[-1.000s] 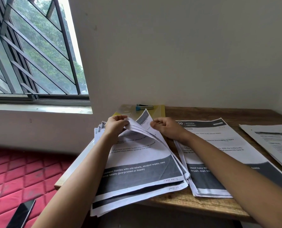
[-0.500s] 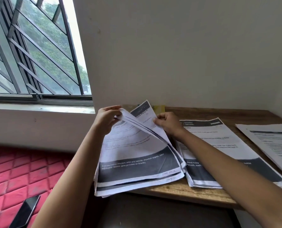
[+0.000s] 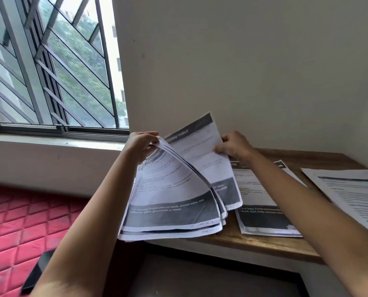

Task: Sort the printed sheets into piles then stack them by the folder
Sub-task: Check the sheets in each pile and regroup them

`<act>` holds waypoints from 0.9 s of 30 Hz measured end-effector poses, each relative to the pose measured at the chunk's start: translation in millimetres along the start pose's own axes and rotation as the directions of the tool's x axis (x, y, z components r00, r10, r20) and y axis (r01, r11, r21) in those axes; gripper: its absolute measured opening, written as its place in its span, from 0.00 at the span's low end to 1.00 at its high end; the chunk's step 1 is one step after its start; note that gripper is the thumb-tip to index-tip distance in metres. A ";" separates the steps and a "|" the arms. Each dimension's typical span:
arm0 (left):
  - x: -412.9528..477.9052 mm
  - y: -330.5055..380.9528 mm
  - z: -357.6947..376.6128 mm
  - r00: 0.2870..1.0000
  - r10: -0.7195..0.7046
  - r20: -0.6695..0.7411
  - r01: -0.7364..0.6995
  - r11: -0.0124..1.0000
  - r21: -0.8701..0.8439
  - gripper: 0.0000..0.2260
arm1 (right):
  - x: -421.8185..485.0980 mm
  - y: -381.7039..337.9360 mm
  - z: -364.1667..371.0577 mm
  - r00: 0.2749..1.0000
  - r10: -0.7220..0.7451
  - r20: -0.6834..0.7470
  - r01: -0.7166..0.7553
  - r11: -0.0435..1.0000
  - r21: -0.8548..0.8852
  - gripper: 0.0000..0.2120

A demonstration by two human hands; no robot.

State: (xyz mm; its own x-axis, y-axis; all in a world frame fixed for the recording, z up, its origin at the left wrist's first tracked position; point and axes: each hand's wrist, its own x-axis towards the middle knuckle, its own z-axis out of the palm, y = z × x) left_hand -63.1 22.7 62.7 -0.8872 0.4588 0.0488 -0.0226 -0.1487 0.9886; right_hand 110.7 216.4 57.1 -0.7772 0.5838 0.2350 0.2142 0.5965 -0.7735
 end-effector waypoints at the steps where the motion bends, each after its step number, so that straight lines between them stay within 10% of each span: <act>1: -1.7 1.2 2.0 1.000 -0.007 -0.002 0.007 1.000 -0.002 0.14 | -0.6 -1.6 -7.7 0.997 -0.017 -0.077 0.018 1.000 0.007 0.12; 8: 3.1 -14.7 30.5 0.997 -0.037 -0.065 0.041 0.998 0.055 0.11 | -8.6 -11.3 -65.7 0.751 -0.085 -0.655 0.155 0.987 0.049 0.05; 15: 0.4 -47.1 58.3 0.999 0.034 0.009 -0.035 0.990 0.138 0.18 | -19.4 -0.6 -109.2 0.463 -0.034 -0.886 0.239 0.967 0.088 0.07; 18: -4.5 -52.9 48.5 0.985 0.154 0.076 -0.172 0.881 0.441 0.16 | -20.2 13.6 -115.8 0.528 0.077 -0.846 0.209 0.953 0.217 0.08; 23: -7.6 -60.6 13.7 0.938 0.191 0.289 -0.347 0.506 0.790 0.20 | -16.5 54.7 -95.9 0.861 0.133 -0.492 0.010 0.961 0.277 0.03; 27: -8.6 -69.0 9.3 0.900 0.137 0.415 -0.436 0.227 0.871 0.23 | -19.1 76.7 -66.8 0.941 0.118 -0.318 -0.063 0.982 0.178 0.09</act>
State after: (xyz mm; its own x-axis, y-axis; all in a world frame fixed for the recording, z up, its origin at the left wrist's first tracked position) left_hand -49.6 37.2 -4.6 -0.6101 0.7557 0.2382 0.7831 0.5291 0.3268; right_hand 181.5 287.8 32.6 -0.5176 0.7948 0.3169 0.1544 0.4511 -0.8790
